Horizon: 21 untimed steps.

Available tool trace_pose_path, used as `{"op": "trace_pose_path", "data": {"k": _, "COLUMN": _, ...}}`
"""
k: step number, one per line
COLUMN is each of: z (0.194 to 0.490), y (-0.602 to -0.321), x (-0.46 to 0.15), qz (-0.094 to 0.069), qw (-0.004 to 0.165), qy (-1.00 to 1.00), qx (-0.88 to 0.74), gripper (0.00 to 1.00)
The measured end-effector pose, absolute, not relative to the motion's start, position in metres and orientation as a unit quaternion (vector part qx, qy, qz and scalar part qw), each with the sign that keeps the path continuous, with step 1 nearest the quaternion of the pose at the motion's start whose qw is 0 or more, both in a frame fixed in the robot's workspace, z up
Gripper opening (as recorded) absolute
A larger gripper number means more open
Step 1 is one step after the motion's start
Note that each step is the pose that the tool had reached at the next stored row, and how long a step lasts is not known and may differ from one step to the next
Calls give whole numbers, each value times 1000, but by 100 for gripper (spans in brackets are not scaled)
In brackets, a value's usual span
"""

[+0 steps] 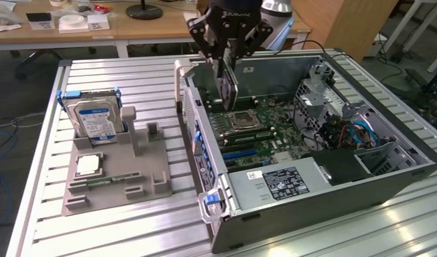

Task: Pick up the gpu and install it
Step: 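Pick up the gpu and move the gpu toward the slot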

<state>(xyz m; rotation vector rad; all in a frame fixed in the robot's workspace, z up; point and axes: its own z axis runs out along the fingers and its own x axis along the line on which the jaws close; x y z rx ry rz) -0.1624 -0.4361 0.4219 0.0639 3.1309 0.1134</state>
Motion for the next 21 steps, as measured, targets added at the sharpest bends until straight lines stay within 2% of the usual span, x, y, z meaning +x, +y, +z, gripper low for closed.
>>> {"op": "trace_pose_path", "data": {"k": 21, "z": 422, "y": -436, "x": -109, "qz": 38, "qw": 4, "qy": 999, "qx": 20, "gripper": 26}}
